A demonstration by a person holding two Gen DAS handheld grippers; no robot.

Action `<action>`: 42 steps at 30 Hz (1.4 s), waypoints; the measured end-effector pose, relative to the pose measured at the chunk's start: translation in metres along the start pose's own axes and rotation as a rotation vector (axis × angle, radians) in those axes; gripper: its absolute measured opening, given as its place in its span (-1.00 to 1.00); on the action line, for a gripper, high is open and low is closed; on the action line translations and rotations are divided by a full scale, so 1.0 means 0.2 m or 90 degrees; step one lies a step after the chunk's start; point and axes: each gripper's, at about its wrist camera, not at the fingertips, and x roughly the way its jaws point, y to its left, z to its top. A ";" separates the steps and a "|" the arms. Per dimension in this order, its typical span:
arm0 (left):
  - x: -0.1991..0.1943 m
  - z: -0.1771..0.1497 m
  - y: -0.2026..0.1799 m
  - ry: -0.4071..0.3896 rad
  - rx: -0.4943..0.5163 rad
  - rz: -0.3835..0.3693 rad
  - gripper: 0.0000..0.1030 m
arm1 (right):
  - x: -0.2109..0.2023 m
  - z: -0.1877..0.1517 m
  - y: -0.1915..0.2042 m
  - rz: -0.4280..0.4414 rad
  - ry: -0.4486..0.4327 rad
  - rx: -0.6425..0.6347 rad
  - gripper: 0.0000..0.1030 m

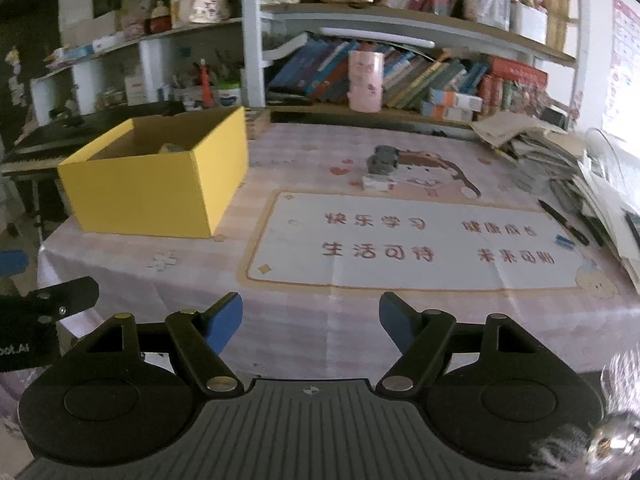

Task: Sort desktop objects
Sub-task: 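Move both open tools toward the grey toy car and white card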

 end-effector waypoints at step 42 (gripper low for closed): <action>0.63 0.32 -0.68 0.065 0.091 -0.110 0.79 | 0.41 0.18 -0.72 -0.062 0.079 0.082 0.44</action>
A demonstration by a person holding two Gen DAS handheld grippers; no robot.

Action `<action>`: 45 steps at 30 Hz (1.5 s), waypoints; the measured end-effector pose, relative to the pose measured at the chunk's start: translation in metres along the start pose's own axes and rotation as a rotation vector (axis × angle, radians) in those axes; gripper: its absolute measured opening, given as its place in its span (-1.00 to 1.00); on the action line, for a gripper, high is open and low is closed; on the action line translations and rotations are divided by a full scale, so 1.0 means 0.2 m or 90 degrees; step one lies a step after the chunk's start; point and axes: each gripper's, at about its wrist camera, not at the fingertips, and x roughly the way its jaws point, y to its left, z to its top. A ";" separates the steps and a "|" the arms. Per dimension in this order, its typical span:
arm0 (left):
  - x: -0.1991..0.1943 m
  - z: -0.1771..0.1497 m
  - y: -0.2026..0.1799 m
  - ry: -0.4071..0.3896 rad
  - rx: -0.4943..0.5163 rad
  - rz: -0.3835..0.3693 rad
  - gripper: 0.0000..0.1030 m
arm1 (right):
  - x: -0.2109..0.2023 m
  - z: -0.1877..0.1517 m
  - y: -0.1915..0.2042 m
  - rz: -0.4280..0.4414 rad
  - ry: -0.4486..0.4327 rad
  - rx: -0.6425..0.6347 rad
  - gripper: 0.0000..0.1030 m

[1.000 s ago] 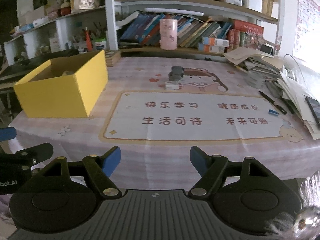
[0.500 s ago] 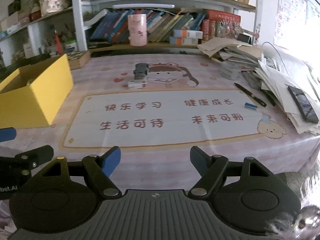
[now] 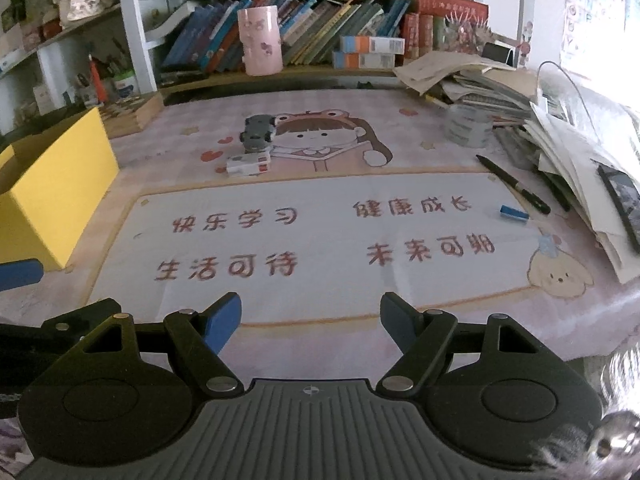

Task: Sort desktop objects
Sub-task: 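Move both open tools toward the grey toy car and white card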

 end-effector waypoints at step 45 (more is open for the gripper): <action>0.81 0.53 -0.13 0.014 -0.066 0.096 0.79 | 0.75 0.76 -0.40 0.067 -0.010 -0.037 0.53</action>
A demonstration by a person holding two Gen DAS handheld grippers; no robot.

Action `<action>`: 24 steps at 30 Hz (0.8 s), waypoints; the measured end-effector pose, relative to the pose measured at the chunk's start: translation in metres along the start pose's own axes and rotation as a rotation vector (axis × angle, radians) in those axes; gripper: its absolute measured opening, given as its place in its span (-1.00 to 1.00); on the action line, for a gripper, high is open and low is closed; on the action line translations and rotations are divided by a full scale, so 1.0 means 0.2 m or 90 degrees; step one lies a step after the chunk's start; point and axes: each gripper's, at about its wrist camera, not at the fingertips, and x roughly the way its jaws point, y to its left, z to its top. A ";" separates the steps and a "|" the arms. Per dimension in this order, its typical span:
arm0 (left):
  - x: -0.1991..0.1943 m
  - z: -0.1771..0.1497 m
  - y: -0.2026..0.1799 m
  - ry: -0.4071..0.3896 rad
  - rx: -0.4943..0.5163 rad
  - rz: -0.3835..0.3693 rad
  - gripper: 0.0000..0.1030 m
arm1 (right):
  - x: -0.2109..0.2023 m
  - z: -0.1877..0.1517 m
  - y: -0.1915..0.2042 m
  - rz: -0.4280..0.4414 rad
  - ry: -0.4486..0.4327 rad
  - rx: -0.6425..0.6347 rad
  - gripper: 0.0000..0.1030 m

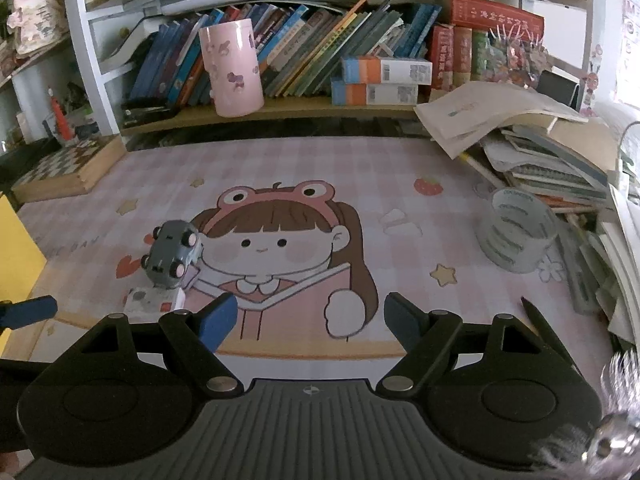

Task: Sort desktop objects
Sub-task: 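Move both open tools toward the grey toy car and white card, then close the left tool on the white card while the right tool grasps the grey toy car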

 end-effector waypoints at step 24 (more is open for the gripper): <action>0.22 0.00 0.01 0.028 -0.088 0.013 0.04 | 0.15 0.10 0.09 0.037 0.006 -0.063 0.53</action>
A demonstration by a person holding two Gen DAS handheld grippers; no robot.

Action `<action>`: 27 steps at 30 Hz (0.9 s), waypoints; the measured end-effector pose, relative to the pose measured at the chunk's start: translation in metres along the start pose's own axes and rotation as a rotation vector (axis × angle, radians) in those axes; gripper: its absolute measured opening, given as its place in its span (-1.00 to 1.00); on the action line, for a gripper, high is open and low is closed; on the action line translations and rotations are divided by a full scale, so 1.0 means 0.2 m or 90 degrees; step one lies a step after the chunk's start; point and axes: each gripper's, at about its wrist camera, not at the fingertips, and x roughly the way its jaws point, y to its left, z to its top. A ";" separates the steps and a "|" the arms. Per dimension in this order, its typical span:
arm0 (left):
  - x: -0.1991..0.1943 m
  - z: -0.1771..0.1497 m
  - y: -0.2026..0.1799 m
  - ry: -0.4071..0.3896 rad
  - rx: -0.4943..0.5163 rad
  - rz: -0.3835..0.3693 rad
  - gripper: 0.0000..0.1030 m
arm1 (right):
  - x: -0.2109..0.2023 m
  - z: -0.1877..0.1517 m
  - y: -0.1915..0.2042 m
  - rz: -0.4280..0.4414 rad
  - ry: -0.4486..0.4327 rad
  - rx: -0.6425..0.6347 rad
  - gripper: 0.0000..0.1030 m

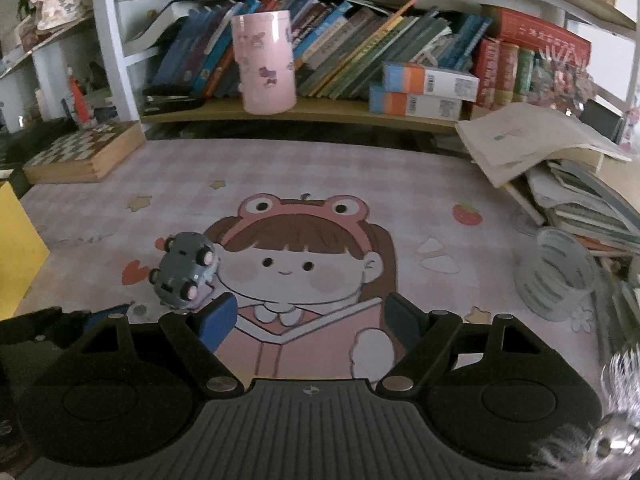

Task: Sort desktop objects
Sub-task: 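Close the left tool on the white card while the right tool grasps the grey toy car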

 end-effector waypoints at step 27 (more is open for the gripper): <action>-0.62 -0.12 0.31 -0.039 -0.019 0.084 0.04 | 0.45 0.06 0.37 0.105 0.036 -0.090 -0.09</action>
